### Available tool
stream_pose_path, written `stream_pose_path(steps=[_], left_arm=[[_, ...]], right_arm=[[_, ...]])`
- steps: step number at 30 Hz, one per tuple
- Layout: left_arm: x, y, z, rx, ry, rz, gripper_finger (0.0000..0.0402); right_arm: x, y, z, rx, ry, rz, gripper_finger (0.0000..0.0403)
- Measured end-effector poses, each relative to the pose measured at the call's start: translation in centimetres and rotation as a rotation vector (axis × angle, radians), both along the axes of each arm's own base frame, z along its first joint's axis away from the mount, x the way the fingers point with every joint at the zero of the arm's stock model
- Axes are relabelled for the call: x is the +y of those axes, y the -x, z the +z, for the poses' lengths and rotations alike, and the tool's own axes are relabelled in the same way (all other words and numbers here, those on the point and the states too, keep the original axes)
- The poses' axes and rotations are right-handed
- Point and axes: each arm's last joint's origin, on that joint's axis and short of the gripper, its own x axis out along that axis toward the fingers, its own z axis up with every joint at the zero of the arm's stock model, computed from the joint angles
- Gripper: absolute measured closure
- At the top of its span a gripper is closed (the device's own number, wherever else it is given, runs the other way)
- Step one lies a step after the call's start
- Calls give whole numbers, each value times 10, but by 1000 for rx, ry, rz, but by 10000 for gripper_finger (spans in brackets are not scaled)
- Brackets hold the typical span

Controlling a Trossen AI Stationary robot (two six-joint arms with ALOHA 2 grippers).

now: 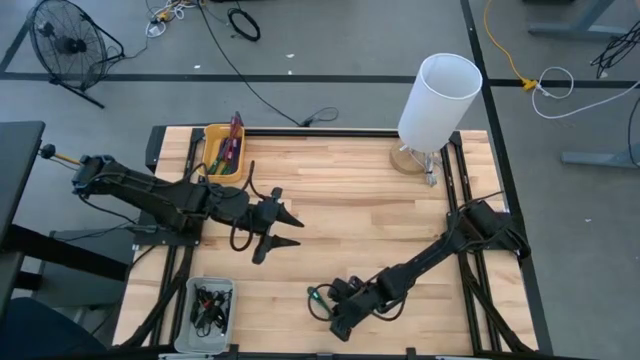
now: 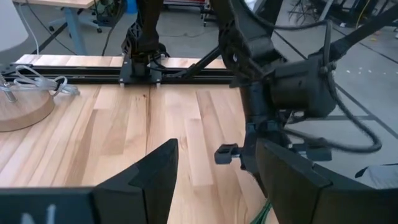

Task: Pick & Place USB Port
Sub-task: Put the green charger cable into the yellow bin

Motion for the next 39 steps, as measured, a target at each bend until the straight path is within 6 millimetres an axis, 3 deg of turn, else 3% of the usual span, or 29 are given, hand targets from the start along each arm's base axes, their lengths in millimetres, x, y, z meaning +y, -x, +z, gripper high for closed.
stream_pose_path(steps=[15, 18, 21, 26, 32, 39], left_arm=[[0, 0, 0, -1, 1, -1, 181], [0, 0, 0, -1, 1, -1, 181], [0, 0, 0, -2, 1, -1, 181], [0, 0, 0, 1, 14, 2, 181], [0, 0, 0, 2, 26, 6, 181], [0, 0, 0, 0, 26, 6, 181]], right_arm=[[-1, -2, -17, 21, 64, 36, 289], [1, -3, -22, 33, 35, 50, 320], [2, -5, -23, 24, 20, 72, 381], [3, -4, -16, 1, 19, 127, 396], [-14, 1, 35, -101, 115, 134, 399], [-47, 30, 129, -342, 395, 15, 401]])
